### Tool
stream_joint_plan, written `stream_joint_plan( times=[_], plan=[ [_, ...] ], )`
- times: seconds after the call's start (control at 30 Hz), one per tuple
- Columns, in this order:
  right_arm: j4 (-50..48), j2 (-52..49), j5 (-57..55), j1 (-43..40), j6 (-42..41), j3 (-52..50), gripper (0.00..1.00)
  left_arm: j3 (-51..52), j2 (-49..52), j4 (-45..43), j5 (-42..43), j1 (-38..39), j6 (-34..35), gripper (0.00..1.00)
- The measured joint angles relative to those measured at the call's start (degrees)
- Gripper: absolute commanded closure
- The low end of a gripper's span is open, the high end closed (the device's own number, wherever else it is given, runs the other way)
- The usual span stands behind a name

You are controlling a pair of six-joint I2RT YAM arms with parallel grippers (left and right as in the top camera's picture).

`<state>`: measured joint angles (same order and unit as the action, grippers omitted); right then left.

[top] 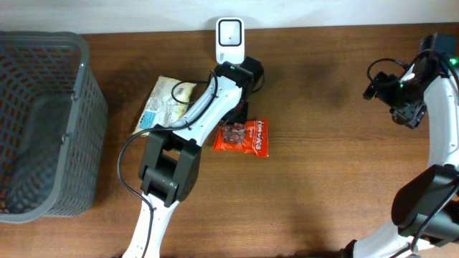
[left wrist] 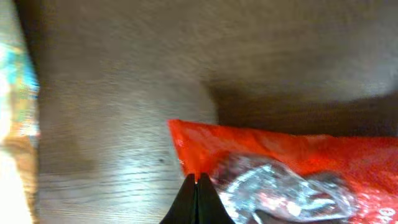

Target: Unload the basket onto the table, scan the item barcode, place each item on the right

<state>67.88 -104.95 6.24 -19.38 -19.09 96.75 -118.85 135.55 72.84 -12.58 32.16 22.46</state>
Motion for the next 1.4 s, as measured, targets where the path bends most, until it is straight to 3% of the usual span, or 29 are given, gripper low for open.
stream_joint_plan(
  times=[0.03,0.07,0.13,0.2,0.23,0.27,0.3,0.33,0.43,0.47,0.5,0.67,0.73,0.77,0.8,0.9,1.07,1.17,1.23,1.3,1.4],
  plan=[
    [0.1,0.0,0.0,0.0,0.0,0.0,0.01,-1.2,0.0,1.0,-0.8,-0.2,0.0,1.0],
    [0.0,0.0,0.0,0.0,0.0,0.0,0.01,-4.6,0.2,3.4,-1.3,-0.7,0.0,0.93],
    [0.0,0.0,0.0,0.0,0.0,0.0,0.01,-12.9,0.0,6.4,0.1,-1.9,-0.1,0.67],
    [0.0,0.0,0.0,0.0,0.0,0.0,0.01,-16.7,0.0,6.6,8.6,-2.2,-0.2,0.07],
    [0.0,0.0,0.0,0.0,0.0,0.0,0.01,-16.7,0.0,6.7,10.8,-2.1,-0.3,0.01],
    [0.0,0.0,0.0,0.0,0.0,0.0,0.01,-16.7,0.0,6.7,13.1,-1.9,-0.3,0.14],
    [0.0,0.0,0.0,0.0,0.0,0.0,0.01,-16.7,0.0,6.7,14.4,-1.7,-0.2,0.47],
    [0.0,0.0,0.0,0.0,0.0,0.0,0.01,-16.7,0.0,6.9,14.8,-1.6,-0.3,0.66],
    [0.0,0.0,0.0,0.0,0.0,0.0,0.01,-14.7,0.0,7.5,15.7,-1.6,-0.2,0.8],
    [0.1,0.0,0.0,0.0,0.0,0.0,0.01,-11.0,0.1,6.8,15.8,-1.6,0.3,0.78],
    [0.0,0.0,0.0,0.0,0.0,0.0,0.01,-8.4,0.5,5.7,15.8,-1.5,0.8,0.67],
    [0.0,0.0,0.0,0.0,0.0,0.0,0.01,-4.4,4.4,3.0,7.9,-1.0,1.1,0.62],
    [0.0,0.0,0.0,0.0,0.0,0.0,0.01,-7.7,4.7,4.3,4.4,-1.8,1.1,0.41],
    [0.0,0.0,0.0,0.0,0.0,0.0,0.01,-13.8,5.3,7.5,3.5,-2.4,1.2,0.12],
    [0.0,0.0,0.0,0.0,0.0,0.0,0.01,-20.8,5.7,11.4,2.9,-3.1,1.2,0.01],
    [0.1,0.0,0.0,0.0,0.0,0.0,0.01,-35.8,5.1,16.1,2.6,-6.0,1.2,0.01],
    [-0.3,0.0,0.0,0.0,-0.1,0.0,0.01,-36.7,4.8,16.7,3.0,-14.9,1.2,0.01],
    [-7.4,0.0,1.0,0.0,-3.0,-0.1,0.01,-36.7,6.1,16.6,3.6,-15.3,1.1,0.01],
    [-8.9,0.0,8.3,0.0,-4.7,-0.1,0.01,-36.7,6.6,16.6,3.8,-15.0,1.2,0.01],
    [-14.6,-0.2,21.4,1.5,3.6,-0.2,0.01,-36.7,6.6,16.6,3.8,-15.0,1.2,0.01],
    [-15.3,-4.6,31.0,16.2,24.1,-0.1,0.02,-36.7,6.6,16.7,3.8,-15.0,1.1,0.01]
  ],
)
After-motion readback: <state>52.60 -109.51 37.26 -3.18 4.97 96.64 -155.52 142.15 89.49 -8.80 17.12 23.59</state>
